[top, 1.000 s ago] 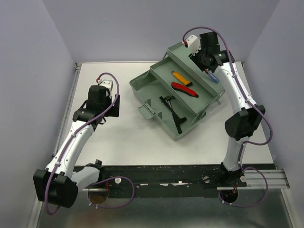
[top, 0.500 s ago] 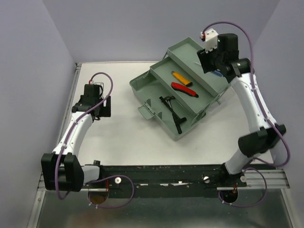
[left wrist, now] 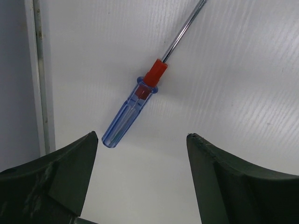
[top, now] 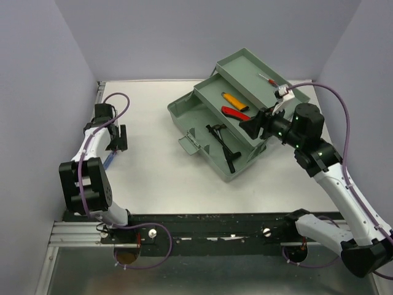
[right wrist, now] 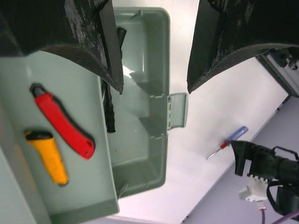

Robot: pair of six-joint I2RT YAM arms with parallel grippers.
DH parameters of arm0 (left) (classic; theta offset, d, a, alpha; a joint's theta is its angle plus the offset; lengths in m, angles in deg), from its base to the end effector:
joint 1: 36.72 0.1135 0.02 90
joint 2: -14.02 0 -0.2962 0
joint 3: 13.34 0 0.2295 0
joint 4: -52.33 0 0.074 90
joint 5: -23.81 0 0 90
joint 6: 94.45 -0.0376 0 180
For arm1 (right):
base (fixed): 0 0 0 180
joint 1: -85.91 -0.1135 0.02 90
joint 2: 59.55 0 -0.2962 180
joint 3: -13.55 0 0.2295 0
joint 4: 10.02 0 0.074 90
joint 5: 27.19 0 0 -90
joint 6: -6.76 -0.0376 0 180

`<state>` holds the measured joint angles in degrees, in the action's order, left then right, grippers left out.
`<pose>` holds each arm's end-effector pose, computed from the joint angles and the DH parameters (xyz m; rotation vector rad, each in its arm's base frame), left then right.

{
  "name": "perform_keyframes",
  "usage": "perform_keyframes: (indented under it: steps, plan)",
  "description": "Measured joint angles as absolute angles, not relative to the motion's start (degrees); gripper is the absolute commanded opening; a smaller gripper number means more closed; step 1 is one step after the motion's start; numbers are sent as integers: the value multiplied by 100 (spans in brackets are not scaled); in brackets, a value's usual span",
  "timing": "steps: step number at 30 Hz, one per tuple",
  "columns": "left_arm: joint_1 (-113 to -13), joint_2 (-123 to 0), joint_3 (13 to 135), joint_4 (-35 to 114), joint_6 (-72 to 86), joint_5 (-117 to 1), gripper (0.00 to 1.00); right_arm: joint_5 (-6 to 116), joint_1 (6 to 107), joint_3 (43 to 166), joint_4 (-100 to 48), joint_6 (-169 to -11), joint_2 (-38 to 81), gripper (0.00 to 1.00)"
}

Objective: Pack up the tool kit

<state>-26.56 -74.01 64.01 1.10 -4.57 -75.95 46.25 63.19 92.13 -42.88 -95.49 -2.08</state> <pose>0.2820 0.0570 0.2690 -0.2888 2.6393 0.2852 0.1642 0.0804 0.4235 -0.3781 1.7809 0.6928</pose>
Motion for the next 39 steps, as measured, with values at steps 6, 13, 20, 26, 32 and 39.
perform_keyframes:
  steps: [6,13,20,26,32,39]
  plan:
    - [-2431,-7757,6395,193,-555,-7556,77,4529,6308,8756,-4279,-9750,-693,64]
    - [-2248,-8150,6380,401,-634,-7534,70,4525,6303,8752,-4132,-9822,-1091,64]
    - [-2134,-8631,6469,429,-682,-7495,44,4527,6303,8702,-4128,-9868,-1240,64]
    - [-2108,-8780,6589,434,-704,-7379,17,4529,6303,8669,-4115,-9914,-1320,64]
    - [-2307,-8767,6589,390,-682,-7320,0,4545,6303,8621,-4111,-9938,-1316,64]
    - [-3323,-8253,6430,171,-477,-7237,0,4580,6303,8573,-4130,-9942,-1305,64]
